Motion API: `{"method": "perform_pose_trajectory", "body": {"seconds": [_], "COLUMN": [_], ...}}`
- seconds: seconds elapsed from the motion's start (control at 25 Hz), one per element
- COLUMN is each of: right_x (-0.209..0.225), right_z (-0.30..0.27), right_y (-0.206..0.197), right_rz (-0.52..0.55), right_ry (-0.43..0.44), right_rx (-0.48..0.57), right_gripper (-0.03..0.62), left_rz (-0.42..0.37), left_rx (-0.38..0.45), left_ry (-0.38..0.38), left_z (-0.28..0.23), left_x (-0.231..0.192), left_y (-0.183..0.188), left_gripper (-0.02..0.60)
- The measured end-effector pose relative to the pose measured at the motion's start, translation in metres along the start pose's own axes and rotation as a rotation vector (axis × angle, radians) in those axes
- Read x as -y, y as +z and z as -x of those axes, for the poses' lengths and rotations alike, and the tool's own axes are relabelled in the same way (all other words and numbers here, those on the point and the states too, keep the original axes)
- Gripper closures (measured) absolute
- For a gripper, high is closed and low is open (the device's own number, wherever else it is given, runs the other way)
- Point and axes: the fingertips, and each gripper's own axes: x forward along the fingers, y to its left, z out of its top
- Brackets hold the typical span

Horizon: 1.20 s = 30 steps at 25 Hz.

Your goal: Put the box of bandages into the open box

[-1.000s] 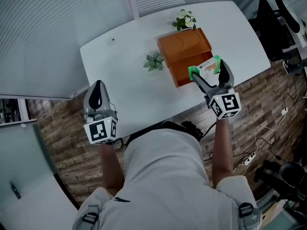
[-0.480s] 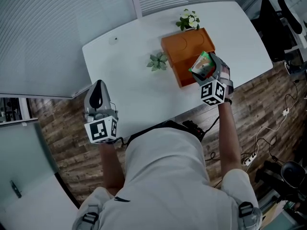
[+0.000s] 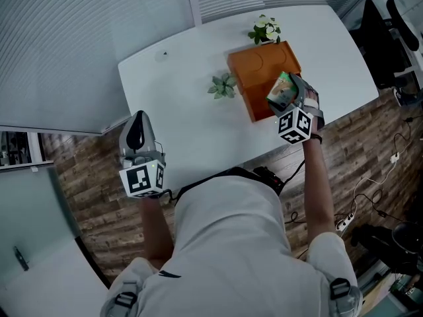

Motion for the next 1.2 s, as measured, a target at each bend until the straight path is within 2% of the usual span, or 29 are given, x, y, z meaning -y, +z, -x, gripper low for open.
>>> {"method": "perform_pose_trajectory", "body": {"seconds": [0.44, 0.68, 0.72, 0.8, 0.88, 0.96, 1.08, 1.12, 1.2], "right_x": [0.005, 0.023, 0.029, 0.042, 0.055, 0.065, 0.073, 0.073, 0.069], "right_z": [0.012, 0.029, 0.035, 0.052, 0.075, 0.099, 0.134, 0.145, 0.160], "right_y": [0.006, 0.024, 0.029, 0.042, 0.054, 0.062, 0.065, 0.064, 0.061], "right_rz": [-0.070, -0.303, -0.352, -0.466, -0.591, -0.712, -0.846, -0.869, -0.883], "right_ry": [-0.013, -0.040, -0.052, -0.076, -0.104, -0.131, -0.189, -0.219, -0.277], "right_rx": [0.028, 0.154, 0.192, 0.301, 0.440, 0.569, 0.705, 0.730, 0.741], "right_gripper": [0.062, 0.101, 0.118, 0.190, 0.327, 0.414, 0.479, 0.508, 0.527], "left_rz": [0.007, 0.008, 0.009, 0.009, 0.009, 0.009, 0.007, 0.006, 0.004], "left_rx": [0.004, 0.003, 0.003, 0.001, 0.000, -0.002, -0.004, -0.004, -0.001], "left_ry": [-0.015, -0.023, -0.025, -0.029, -0.034, -0.040, -0.048, -0.049, -0.050], "left_z": [0.001, -0.001, -0.002, -0.004, -0.006, -0.008, -0.010, -0.011, -0.013], "left_x": [0.003, 0.002, 0.002, 0.003, 0.005, 0.007, 0.010, 0.011, 0.011], "left_y": [-0.003, -0.005, -0.005, -0.005, -0.006, -0.006, -0.006, -0.006, -0.006], "left_gripper": [0.575, 0.575, 0.575, 0.575, 0.575, 0.575, 0.575, 0.575, 0.575]}}
